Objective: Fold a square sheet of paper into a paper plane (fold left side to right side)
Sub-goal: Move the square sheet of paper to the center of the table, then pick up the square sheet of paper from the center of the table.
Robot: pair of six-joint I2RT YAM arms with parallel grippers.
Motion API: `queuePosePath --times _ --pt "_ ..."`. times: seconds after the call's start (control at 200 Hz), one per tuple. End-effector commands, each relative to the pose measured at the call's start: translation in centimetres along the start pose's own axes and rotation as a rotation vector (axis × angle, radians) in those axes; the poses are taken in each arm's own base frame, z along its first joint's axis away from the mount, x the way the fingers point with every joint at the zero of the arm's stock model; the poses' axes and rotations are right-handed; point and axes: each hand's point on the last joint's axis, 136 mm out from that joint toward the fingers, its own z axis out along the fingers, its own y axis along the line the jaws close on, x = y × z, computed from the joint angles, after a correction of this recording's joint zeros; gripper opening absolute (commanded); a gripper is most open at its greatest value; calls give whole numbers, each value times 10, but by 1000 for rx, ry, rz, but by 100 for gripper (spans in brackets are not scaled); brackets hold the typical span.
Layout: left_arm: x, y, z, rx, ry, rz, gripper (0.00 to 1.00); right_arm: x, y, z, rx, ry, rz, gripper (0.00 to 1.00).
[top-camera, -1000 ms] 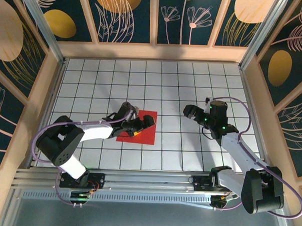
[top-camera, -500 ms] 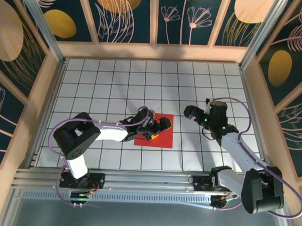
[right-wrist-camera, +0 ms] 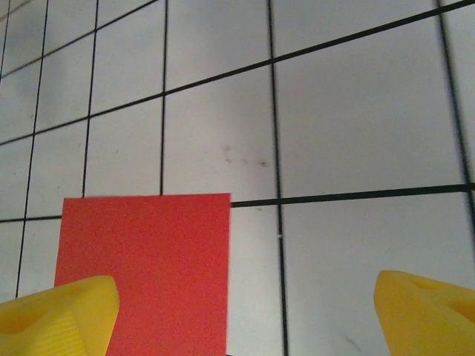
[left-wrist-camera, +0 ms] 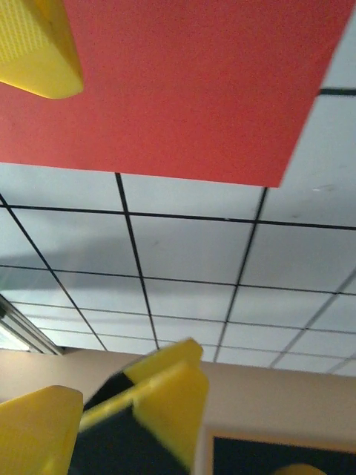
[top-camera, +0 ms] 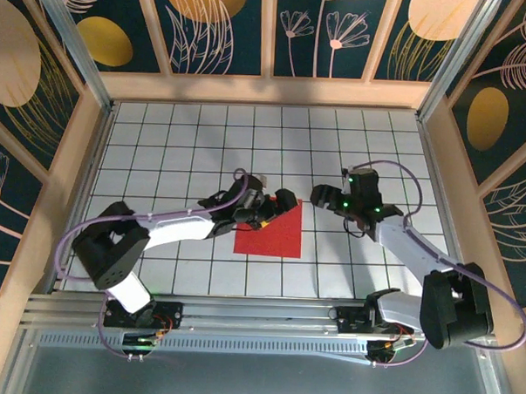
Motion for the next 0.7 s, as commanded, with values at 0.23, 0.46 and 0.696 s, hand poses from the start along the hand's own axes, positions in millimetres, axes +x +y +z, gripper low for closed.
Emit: queuePosePath --times 0.23,0.46,0.696 --pt "25 91 -29 -173 103 -14 85 25 44 56 62 149 -180 96" --pt "28 105 -29 -212 107 -11 71 36 56 86 105 204 -250 98" --pt "33 122 -21 -260 135 -21 62 46 55 103 134 245 -279 99"
